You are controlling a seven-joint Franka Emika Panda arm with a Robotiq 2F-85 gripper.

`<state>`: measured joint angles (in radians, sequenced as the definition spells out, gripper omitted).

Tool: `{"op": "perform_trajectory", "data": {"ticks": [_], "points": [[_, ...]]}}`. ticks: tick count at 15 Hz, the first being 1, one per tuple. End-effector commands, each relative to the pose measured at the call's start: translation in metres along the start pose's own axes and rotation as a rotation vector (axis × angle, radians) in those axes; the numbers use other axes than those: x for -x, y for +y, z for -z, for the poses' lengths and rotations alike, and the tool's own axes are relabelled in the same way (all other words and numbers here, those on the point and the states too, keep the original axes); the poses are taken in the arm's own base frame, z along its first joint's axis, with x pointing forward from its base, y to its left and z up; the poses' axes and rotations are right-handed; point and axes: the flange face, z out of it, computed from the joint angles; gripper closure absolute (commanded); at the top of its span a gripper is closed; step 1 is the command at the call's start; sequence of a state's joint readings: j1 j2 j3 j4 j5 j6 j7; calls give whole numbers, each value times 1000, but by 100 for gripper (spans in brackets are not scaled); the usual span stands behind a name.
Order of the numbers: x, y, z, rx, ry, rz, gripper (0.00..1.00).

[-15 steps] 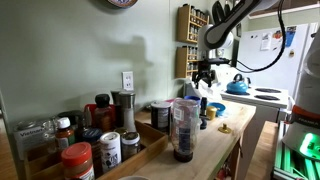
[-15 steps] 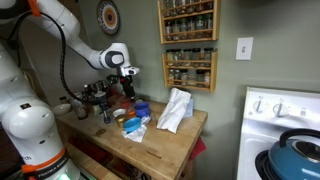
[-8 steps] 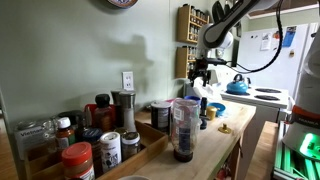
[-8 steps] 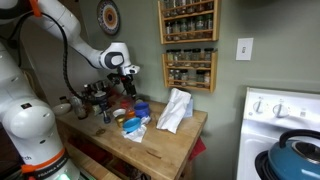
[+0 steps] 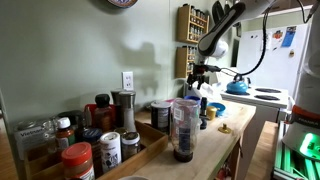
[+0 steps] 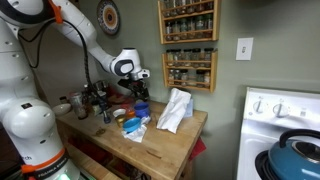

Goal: Pick up the top blue mug from the stack and put it on the bottom right side of the table

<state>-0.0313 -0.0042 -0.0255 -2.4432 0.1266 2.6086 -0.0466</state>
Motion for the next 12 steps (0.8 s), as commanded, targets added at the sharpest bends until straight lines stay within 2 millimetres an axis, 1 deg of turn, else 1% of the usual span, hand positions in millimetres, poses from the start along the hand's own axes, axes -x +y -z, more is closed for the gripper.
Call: {"op": "perform_trajectory", "data": {"ticks": [1,2,3,4,7,11,12], "points": [[0,29,3,111,-21,147,0],[-2,18,-2,72,-9,75,0],[-2,23,-1,79,-9,75,0],[-3,23,-1,79,-8,74,0],[-3,18,0,77,-6,82,0],[-3,18,0,77,-6,82,0],[-3,21,-6,70,-37,94,0]]}}
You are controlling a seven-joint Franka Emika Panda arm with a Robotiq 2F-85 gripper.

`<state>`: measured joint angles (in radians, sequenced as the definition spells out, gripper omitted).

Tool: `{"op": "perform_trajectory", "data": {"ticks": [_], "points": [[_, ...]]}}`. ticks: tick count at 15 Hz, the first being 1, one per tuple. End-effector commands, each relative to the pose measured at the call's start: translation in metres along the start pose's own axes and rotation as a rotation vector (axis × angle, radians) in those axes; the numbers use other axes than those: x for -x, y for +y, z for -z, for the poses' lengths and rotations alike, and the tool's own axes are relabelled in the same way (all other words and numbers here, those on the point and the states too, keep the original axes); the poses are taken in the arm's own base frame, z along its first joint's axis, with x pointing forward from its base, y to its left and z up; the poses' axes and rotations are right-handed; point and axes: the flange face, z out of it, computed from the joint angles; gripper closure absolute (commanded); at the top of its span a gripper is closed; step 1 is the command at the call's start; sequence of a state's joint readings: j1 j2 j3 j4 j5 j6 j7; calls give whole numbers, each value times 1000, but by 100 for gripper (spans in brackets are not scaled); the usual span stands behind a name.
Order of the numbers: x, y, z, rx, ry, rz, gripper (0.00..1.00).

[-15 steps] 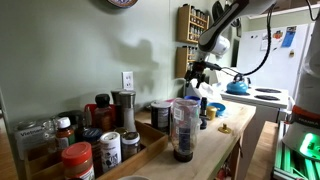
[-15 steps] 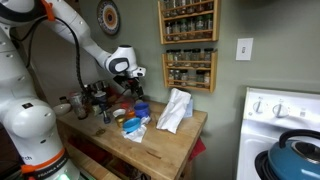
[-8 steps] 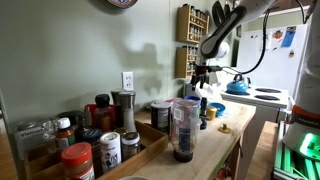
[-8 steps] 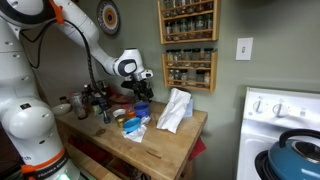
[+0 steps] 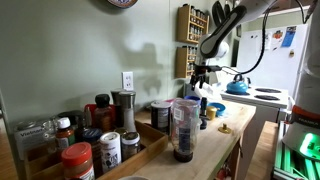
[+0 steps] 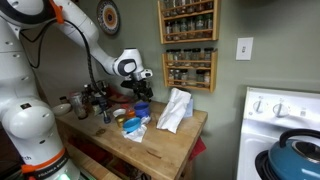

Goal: Pick up the top blue mug from the stack and put it on the bottom right side of the table

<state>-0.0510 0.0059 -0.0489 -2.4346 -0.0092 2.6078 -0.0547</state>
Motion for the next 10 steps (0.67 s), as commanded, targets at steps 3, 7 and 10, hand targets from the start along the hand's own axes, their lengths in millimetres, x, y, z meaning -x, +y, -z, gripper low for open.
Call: {"op": "perform_trajectory", "data": {"ticks": [3,7,10], "points": [[9,16,-22,35,-118,10,0],[9,10,-37,33,-146,-9,20],[6,2,-41,42,-150,4,20]]}}
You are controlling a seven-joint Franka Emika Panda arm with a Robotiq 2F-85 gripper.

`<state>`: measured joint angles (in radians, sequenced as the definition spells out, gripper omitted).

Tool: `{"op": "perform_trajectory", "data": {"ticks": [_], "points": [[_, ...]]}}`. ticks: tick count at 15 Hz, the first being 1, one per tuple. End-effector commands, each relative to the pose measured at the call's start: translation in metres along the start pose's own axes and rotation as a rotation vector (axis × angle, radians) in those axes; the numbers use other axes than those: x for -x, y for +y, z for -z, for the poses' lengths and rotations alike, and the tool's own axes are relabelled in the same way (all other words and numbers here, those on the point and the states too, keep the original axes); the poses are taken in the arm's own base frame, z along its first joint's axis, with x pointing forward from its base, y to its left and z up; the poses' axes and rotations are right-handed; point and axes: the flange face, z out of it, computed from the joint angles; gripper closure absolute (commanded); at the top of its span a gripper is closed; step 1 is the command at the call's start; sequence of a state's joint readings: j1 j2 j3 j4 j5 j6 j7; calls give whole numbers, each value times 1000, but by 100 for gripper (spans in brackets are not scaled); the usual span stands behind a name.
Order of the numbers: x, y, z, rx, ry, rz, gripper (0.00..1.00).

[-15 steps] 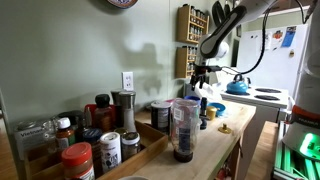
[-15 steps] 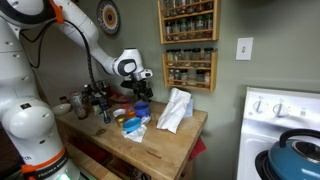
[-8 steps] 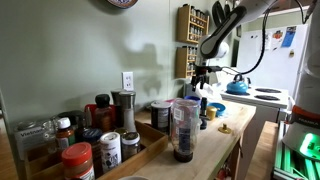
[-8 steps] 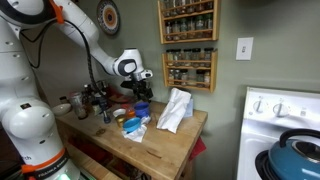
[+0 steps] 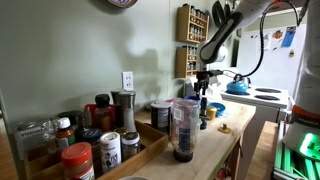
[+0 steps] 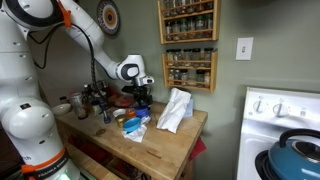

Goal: Pick up the top blue mug from the stack and put it on the bottom right side of the table

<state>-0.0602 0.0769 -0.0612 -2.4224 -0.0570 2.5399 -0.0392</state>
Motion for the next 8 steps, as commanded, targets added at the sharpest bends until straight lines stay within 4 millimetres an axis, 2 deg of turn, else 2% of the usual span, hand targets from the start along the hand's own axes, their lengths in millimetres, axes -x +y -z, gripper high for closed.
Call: {"op": "perform_trajectory", "data": {"ticks": [1,2,4,5,7,8], "points": [[-9,-9,-5,19,-23,-4,27],[-10,-10,-6,16,-25,-5,26],[-14,-14,-6,10,-17,-9,42],[-16,-16,-6,7,-13,-10,57],[-20,-17,-7,8,-14,-9,52],[-22,-17,-7,8,-14,-10,61]]}}
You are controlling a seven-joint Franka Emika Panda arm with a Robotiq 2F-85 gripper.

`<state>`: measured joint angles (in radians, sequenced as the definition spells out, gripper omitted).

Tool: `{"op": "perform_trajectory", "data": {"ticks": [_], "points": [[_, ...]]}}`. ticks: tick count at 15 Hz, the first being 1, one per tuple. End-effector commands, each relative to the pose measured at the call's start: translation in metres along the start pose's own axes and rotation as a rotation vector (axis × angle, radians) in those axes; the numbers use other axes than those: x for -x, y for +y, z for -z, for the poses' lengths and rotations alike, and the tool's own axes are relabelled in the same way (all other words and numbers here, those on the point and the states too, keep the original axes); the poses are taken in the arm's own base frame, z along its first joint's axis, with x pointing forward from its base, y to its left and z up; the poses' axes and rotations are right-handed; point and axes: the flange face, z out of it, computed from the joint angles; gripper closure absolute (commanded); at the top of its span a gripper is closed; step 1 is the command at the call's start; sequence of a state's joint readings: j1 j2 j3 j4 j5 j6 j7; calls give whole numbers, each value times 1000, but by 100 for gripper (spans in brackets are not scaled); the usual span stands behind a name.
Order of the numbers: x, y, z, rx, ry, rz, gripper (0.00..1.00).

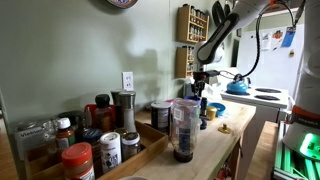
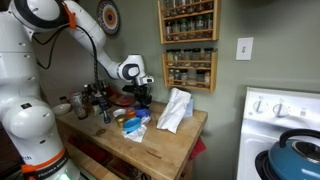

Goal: Pick up the top blue mug from the stack and put it on the bottom right side of the table

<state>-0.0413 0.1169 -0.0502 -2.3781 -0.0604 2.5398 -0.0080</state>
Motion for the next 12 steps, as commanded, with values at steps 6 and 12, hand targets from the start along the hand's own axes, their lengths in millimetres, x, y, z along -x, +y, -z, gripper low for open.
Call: {"op": "perform_trajectory", "data": {"ticks": [6,12], "points": [[-16,-1,-9,8,-22,-22,61],[-20,3,-15,6,-37,-36,93]]}}
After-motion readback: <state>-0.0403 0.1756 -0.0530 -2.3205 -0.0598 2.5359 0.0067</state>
